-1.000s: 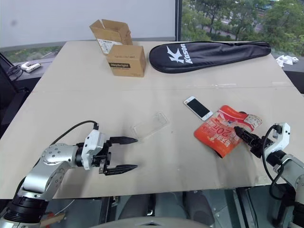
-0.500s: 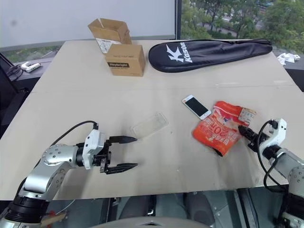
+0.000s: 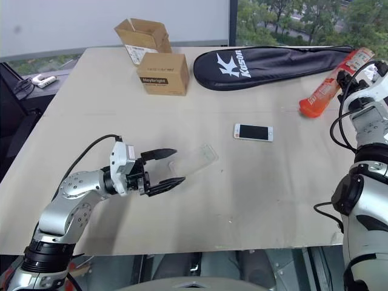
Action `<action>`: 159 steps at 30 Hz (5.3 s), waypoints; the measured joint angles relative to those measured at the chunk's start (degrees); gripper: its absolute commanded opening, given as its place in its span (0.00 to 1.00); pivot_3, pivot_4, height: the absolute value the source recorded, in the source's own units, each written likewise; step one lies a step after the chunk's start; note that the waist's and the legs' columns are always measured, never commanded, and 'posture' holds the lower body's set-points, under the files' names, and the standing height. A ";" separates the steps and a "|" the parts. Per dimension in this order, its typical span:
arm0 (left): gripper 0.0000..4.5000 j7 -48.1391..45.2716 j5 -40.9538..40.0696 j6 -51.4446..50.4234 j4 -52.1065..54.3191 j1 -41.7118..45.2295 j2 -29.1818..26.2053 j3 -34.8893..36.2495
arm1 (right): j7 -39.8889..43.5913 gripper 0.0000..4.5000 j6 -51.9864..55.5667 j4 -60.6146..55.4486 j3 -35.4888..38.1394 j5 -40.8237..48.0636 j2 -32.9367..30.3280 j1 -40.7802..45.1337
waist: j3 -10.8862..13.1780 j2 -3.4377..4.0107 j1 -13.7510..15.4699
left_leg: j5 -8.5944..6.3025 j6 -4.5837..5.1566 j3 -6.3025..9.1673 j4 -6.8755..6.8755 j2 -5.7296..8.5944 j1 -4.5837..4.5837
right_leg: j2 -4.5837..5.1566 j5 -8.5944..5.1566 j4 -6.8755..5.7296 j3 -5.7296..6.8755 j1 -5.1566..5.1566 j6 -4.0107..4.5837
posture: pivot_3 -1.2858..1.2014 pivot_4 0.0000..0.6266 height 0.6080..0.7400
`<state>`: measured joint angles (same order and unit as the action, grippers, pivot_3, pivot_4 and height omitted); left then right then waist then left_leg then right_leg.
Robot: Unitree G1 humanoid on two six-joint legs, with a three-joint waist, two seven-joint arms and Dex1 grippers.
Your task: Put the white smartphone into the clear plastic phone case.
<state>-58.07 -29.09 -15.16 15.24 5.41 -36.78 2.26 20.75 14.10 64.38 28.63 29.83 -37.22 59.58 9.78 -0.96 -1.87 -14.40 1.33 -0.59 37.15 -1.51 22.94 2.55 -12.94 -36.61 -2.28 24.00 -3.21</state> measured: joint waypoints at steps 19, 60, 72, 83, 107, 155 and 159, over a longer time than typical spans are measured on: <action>1.00 9.60 9.98 -4.05 -0.66 -3.06 -0.49 -3.91 | 36.89 0.99 8.46 -53.49 -10.71 1.21 -10.08 -37.50 | 0.07 0.21 0.71 | -0.02 0.03 -0.19 0.14 -0.03 -0.13 | 0.14 -0.02 -0.20 0.02 -0.07 -0.09 | 0.52 0.24 1.00; 0.40 7.49 18.46 -2.20 -15.57 11.26 7.28 -11.59 | 32.57 1.00 8.92 -96.07 -12.07 6.98 -1.78 -78.51 | -0.29 -0.22 1.34 | -0.02 0.04 -0.18 0.87 0.11 -0.19 | 0.17 -0.03 -0.22 -0.08 -0.42 -0.06 | 0.52 0.24 1.00; 0.40 -5.98 21.12 10.37 -31.79 22.65 7.33 -15.84 | 31.49 1.00 7.32 -96.10 -12.06 6.61 -0.84 -78.93 | -0.30 -0.24 2.86 | -0.02 0.04 -0.14 1.04 0.19 -0.04 | 0.18 -0.02 -0.22 -0.08 -0.44 -0.06 | 0.52 0.24 1.00; 0.40 -14.67 27.27 25.75 -52.03 37.20 15.41 -21.54 | 31.59 1.00 5.45 -96.19 -10.73 4.96 -1.64 -81.43 | -0.29 -0.27 2.67 | -0.04 0.06 -0.08 1.13 0.25 0.07 | 0.18 0.03 -0.21 -0.11 -0.45 -0.17 | 0.52 0.24 1.00; 1.00 -17.07 25.09 19.17 -34.85 32.30 9.77 -19.70 | 38.34 1.00 1.77 -93.01 -5.44 5.03 -3.90 -81.16 | -0.28 -0.27 2.13 | -0.05 0.08 -0.01 1.12 0.19 0.02 | 0.13 0.11 -0.23 -0.09 -0.44 -0.30 | 0.52 0.24 1.00; 1.00 3.09 1.96 -20.60 13.11 -6.03 -12.60 11.47 | 53.32 1.00 5.30 8.03 -28.93 -25.14 8.74 3.29 | 0.16 -0.26 -0.75 | -0.04 0.04 -0.14 0.50 0.15 -0.19 | 0.23 0.15 -0.25 -0.06 -0.28 -0.26 | 0.52 0.24 1.00; 1.00 2.74 1.95 -19.96 13.05 -5.89 -12.61 10.66 | 54.03 1.00 0.20 5.52 -30.62 -27.57 8.24 1.44 | 0.14 -0.30 -0.61 | -0.04 0.04 -0.14 0.48 0.16 -0.19 | 0.24 0.15 -0.24 -0.06 -0.29 -0.26 | 0.52 0.24 1.00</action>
<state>-55.34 -27.14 -35.12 28.29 -0.48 -49.40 12.92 74.77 14.30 69.91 -1.99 2.26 -28.98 61.02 9.91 -1.26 -2.47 -14.44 1.37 -0.73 37.63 -1.35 22.75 2.79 -12.79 -36.85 -2.34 23.71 -3.47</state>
